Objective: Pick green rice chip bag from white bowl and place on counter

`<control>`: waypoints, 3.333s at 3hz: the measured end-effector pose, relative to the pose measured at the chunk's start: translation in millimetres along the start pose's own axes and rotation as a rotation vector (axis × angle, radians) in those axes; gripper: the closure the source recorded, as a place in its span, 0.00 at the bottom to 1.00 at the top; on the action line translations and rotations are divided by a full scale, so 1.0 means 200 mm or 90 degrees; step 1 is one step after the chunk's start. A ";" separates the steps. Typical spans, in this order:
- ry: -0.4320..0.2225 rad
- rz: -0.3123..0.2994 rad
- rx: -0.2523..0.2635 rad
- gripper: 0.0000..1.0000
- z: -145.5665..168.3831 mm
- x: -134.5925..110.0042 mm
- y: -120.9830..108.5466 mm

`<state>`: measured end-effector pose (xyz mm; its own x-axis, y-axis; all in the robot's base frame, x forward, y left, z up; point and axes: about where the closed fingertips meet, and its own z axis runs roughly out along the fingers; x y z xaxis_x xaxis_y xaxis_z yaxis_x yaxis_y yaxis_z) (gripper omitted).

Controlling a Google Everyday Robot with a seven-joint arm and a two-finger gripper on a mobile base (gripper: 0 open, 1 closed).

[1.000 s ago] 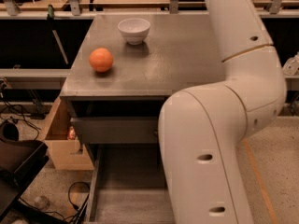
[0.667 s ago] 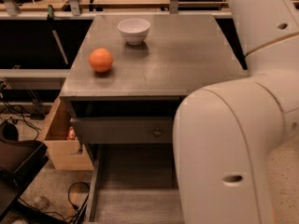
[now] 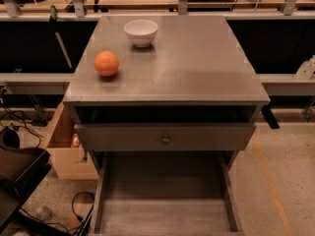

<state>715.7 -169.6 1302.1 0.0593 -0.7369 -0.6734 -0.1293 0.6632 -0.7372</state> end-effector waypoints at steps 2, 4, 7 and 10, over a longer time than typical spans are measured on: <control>0.082 0.117 0.041 1.00 -0.45 0.41 0.02; 0.222 0.169 -0.104 1.00 -0.24 1.09 0.71; 0.234 0.217 -0.262 1.00 0.28 1.50 1.08; 0.232 0.217 -0.270 0.36 0.30 1.50 1.11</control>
Offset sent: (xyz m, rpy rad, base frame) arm -0.0789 -0.0689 -0.3021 0.1913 0.4590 -0.2156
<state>763.7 -235.7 932.3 -0.3841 -0.5412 -0.7481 -0.4646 0.8135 -0.3499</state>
